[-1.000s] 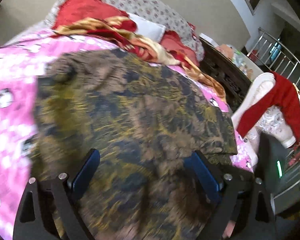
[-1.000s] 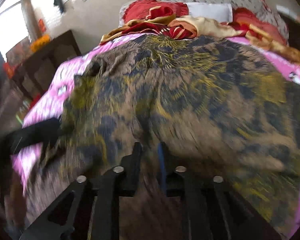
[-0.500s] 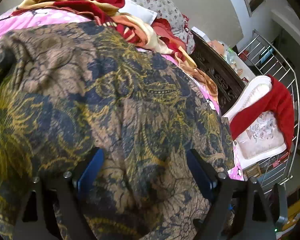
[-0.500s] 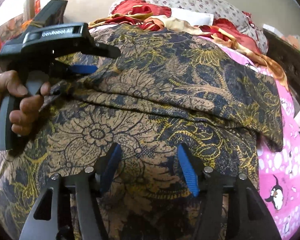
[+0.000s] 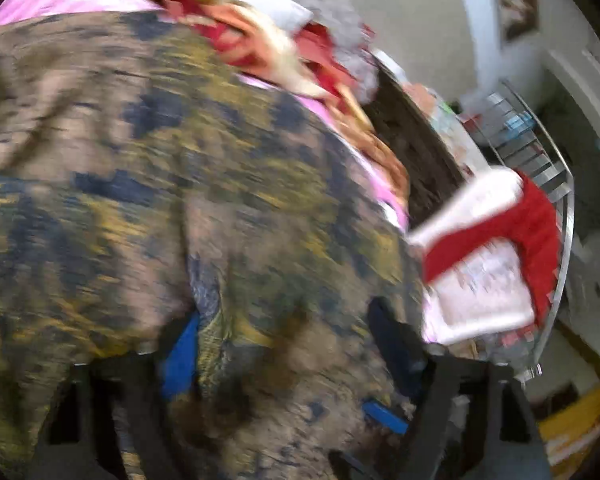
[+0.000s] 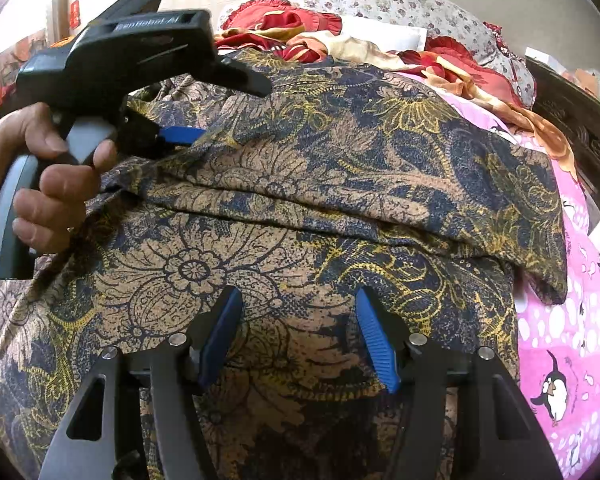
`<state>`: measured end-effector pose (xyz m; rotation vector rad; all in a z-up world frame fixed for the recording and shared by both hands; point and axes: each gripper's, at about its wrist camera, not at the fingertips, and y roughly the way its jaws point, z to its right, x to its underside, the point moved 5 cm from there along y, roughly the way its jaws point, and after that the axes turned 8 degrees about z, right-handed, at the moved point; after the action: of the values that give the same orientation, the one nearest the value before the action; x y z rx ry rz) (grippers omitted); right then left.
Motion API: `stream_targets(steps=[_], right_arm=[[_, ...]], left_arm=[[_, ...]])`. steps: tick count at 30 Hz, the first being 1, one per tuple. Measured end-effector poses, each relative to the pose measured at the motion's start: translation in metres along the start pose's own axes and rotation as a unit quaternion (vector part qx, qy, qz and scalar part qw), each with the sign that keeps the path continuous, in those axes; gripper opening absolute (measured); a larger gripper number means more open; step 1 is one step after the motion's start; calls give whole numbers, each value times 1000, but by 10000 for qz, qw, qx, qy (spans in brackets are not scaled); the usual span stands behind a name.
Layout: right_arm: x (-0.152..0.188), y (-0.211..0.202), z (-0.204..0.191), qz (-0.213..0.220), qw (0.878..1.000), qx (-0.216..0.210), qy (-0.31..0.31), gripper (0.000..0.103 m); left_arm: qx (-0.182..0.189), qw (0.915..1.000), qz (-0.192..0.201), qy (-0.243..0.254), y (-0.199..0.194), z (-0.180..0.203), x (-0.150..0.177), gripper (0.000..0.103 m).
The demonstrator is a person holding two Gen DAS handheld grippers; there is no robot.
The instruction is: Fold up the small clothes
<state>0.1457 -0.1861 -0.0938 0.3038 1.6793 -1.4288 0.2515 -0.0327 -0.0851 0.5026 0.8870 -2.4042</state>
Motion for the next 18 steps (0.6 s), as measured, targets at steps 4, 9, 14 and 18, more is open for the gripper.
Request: stream_targets(steps=[4,9,14,18], right_arm=[[0,0,0,0,10000,-9,8,45],[0,0,0,-1,10000,-3,2,45],[0,0,0,-2,10000,-3,1,45],[0,1,0,-2,10000,-4,2,45]], left_arm=[[-367,9991,180,80,-3,-7,0,39],[-704,9964,471,101,-16,-13,-3,27],[-824,9940,671,252,-29,-2,-8,4],[-752,9928,802,485,-50,19,-5,3]])
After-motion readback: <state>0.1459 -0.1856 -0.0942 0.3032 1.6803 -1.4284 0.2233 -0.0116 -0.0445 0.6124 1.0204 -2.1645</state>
